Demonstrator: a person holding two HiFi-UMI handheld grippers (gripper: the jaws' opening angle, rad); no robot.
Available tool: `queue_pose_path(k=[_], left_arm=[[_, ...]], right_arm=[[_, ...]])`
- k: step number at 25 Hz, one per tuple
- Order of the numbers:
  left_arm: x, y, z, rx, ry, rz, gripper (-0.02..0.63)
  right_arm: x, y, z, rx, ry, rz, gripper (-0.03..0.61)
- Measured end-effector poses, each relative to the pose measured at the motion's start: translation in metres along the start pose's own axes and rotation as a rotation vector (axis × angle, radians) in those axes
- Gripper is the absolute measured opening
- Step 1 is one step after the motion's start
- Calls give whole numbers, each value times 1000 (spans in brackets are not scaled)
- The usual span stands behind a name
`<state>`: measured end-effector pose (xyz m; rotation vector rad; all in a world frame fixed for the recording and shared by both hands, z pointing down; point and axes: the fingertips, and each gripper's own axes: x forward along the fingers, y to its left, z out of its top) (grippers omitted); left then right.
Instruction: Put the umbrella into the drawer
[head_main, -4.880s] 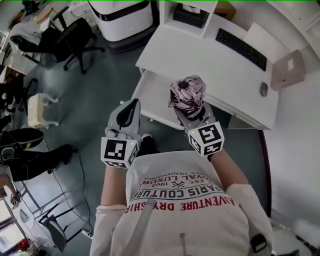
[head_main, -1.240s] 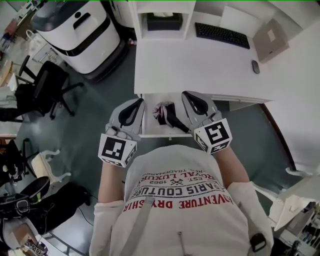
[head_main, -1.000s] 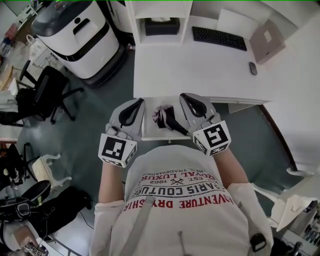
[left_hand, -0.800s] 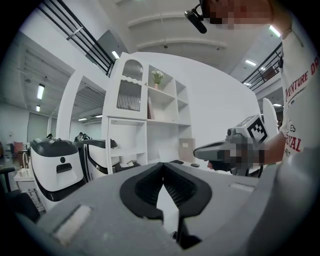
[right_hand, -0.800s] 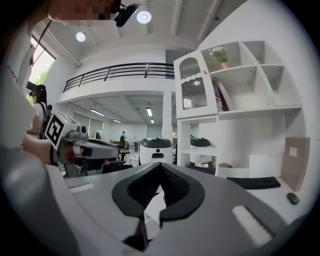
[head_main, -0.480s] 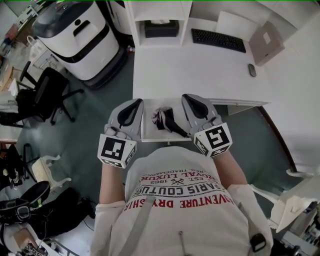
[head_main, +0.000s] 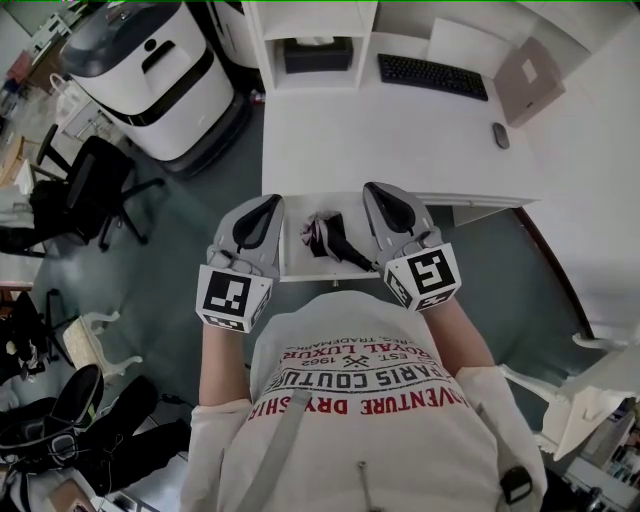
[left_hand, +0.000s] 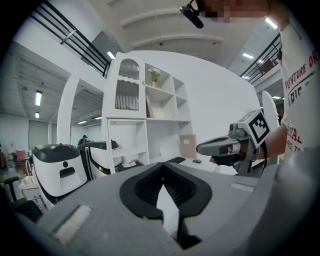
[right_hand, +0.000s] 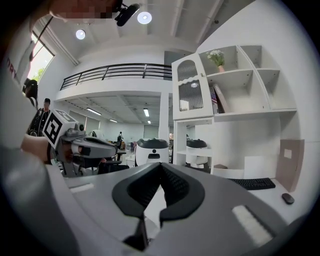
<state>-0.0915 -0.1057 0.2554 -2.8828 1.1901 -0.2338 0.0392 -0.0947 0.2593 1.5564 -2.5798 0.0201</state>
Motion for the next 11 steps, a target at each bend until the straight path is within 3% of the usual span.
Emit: queue_pose_path(k=[11], left_arm=[[-8,-2,6,-20,-35,10,6]], right_arm=[[-8,14,-2,-25,4,15,0]])
